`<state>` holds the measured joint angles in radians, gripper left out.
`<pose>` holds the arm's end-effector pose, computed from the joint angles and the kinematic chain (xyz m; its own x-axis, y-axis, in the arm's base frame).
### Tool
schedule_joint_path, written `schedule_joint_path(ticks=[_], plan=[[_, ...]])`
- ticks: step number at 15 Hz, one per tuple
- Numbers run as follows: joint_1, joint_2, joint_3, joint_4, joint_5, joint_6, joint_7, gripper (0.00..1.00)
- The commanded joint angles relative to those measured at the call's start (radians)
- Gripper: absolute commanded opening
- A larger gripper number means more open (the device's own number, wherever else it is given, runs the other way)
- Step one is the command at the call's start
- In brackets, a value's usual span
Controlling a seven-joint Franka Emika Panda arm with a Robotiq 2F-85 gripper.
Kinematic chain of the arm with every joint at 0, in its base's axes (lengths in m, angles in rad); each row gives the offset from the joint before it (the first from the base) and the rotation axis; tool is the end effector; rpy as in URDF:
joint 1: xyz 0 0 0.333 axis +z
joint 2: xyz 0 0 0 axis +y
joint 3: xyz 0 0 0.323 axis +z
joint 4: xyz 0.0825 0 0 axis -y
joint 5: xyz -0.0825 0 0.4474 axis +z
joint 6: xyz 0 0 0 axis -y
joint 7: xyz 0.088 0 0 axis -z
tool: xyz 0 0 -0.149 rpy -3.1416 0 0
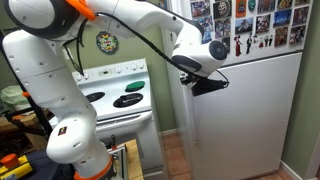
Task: Open the bottom fridge door
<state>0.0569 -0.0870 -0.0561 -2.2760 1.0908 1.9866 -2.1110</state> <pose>0.5541 0.0898 0.3508 0.0014 0.5763 0.8172 0.9965 -0.0690 0.0470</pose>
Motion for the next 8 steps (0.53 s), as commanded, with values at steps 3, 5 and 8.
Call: schedule_joint_path(ticks=[3,5,8], plan=[[-0.054,-0.032,-0.006,-0.037,-0.044,0.027,0.009,0.13],[-0.065,-0.051,-0.014,-0.055,-0.050,0.033,0.008,0.13],[-0.068,-0.057,-0.015,-0.059,-0.052,0.033,0.005,0.13]])
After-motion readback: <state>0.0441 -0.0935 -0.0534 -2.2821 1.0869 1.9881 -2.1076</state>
